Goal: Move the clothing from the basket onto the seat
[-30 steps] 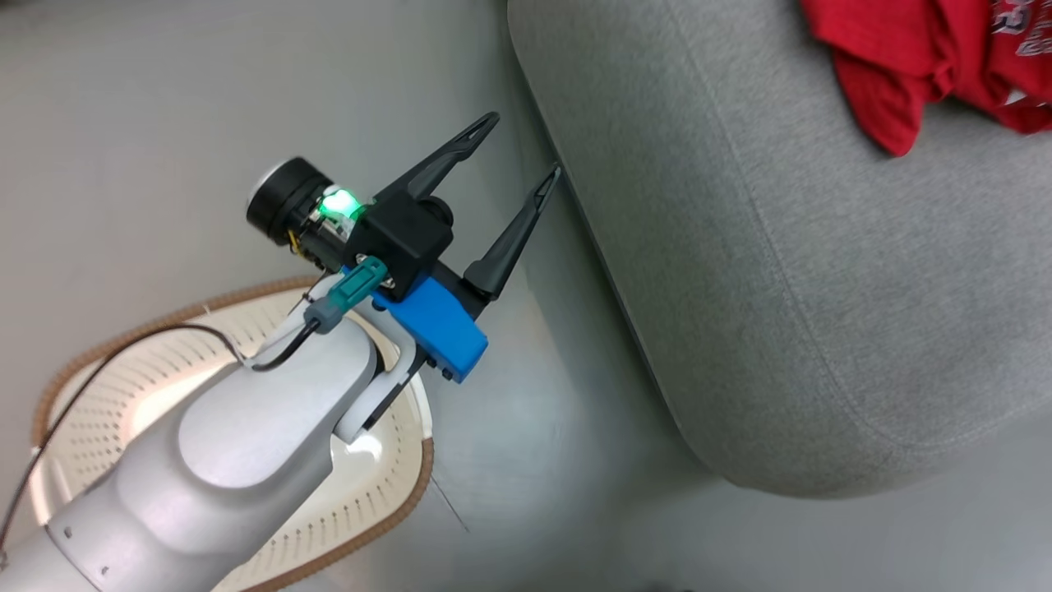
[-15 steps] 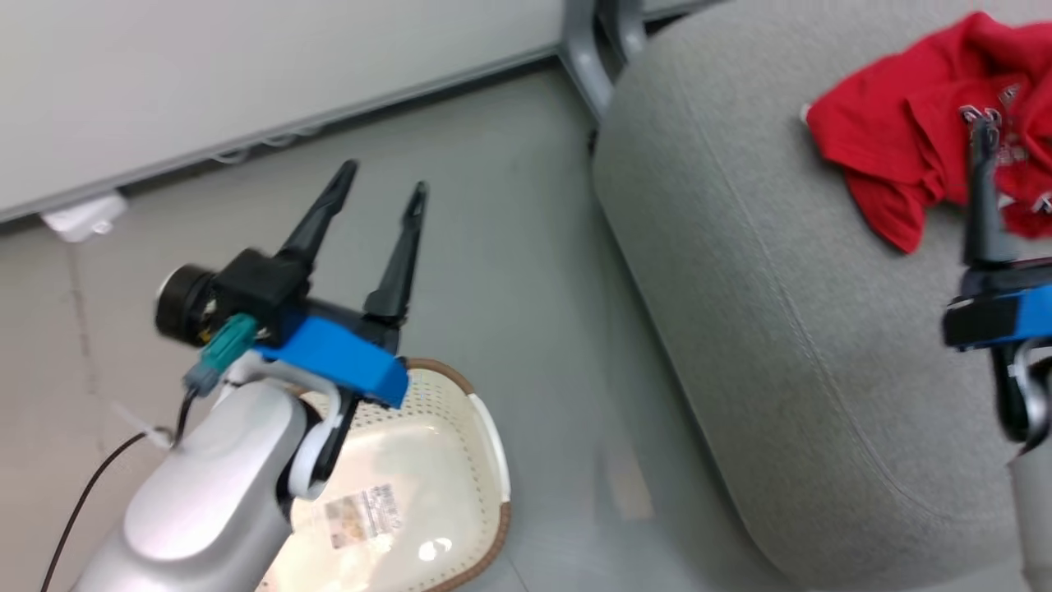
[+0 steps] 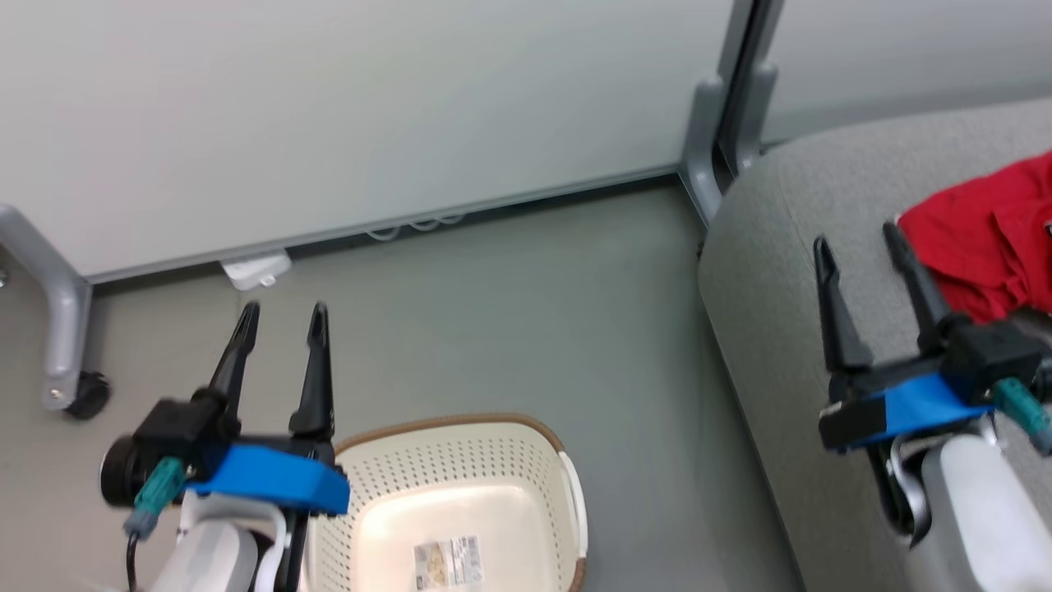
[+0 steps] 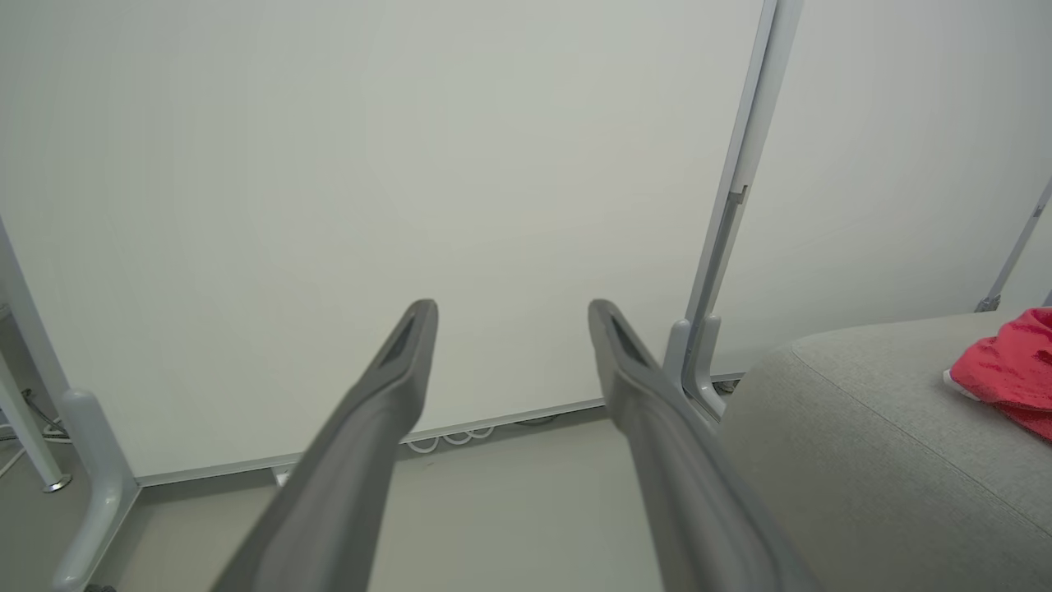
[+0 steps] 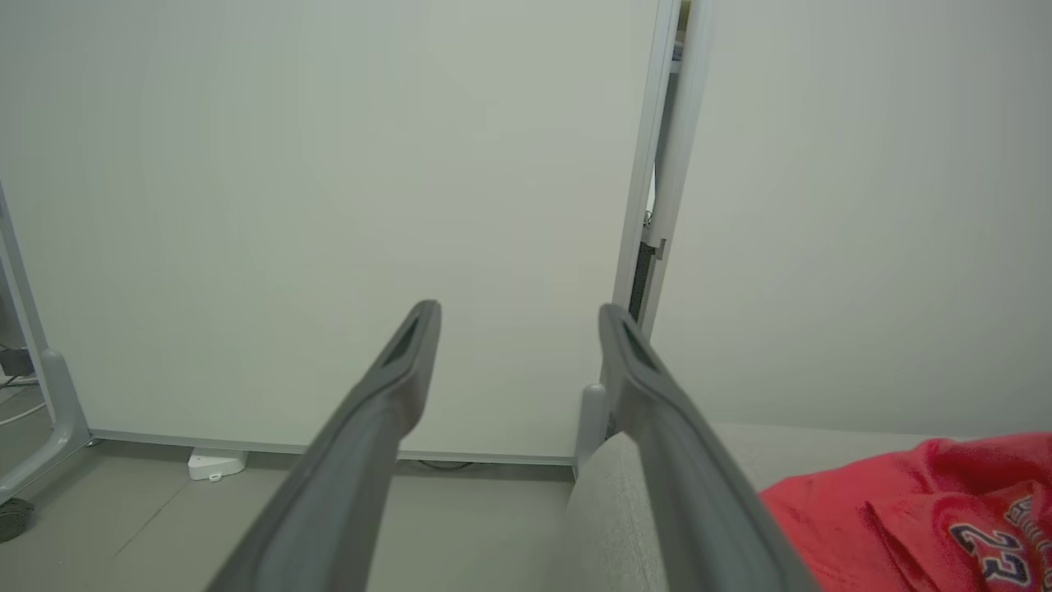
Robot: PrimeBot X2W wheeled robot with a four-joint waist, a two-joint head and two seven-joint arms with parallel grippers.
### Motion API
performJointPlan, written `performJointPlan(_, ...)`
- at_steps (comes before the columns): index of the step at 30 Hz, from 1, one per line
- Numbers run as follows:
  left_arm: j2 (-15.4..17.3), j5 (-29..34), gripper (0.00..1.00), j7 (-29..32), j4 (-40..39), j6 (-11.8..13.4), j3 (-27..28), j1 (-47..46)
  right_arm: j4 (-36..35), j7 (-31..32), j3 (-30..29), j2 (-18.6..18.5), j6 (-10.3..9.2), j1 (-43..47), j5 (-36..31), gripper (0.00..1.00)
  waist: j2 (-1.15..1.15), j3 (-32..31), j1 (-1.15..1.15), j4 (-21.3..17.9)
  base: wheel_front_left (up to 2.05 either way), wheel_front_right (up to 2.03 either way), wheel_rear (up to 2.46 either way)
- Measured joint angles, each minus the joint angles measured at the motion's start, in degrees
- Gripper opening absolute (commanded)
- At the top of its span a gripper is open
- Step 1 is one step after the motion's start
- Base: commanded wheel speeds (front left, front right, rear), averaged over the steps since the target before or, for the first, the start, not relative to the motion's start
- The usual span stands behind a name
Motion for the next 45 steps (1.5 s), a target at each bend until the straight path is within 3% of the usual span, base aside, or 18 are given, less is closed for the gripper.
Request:
performJointPlan(10, -5.3, 7.2, 1.0, 0.0, -1.4, -5.3, 10.5, 10.7, 0.9, 0.0, -1.2, 2.3, 0.0, 9.3, 1.0, 1.0, 0.0, -6.1, 0.0, 4.0, 0.0, 0.0, 0.0)
performJointPlan(21, -9.4, 11.9, 1.0, 0.0, -1.1, -11.5, 17.8, 15.8, 0.7, 0.0, -2.6, 4.3, 0.0, 14.4, 1.3, 1.0, 0.0, -8.4, 0.0, 5.0, 0.0, 0.0, 0.0)
performJointPlan(32, -11.3, 14.0, 1.0, 0.0, 0.5, -13.8, 20.6, 17.3, 1.1, 0.0, -3.1, 5.2, 0.0, 16.6, 1.7, 1.0, 0.0, -10.0, 0.01, 5.5, 0.0, 0.0, 0.0)
performJointPlan(42, -11.7, 15.5, 1.0, 0.0, 1.7, -14.4, 22.0, 17.5, 1.4, 0.0, -3.1, 5.3, 0.0, 16.9, 2.1, 1.0, 0.0, -10.6, 0.01, 5.5, 0.0, 0.0, 0.0)
performJointPlan(43, -11.7, 15.6, 0.0, 0.0, 1.9, -14.5, 21.9, 17.5, 1.5, 0.0, -3.1, 5.3, 0.0, 16.9, 2.1, 0.0, 0.0, -10.6, 0.01, 5.6, 0.0, 0.0, 0.0)
performJointPlan(45, -11.9, 15.4, 0.0, 0.1, 2.8, -14.5, 21.9, 17.8, 2.5, 0.0, -3.0, 5.4, 0.0, 17.3, 2.1, 0.0, 0.0, -10.6, 0.01, 5.6, 0.0, 0.0, 0.0)
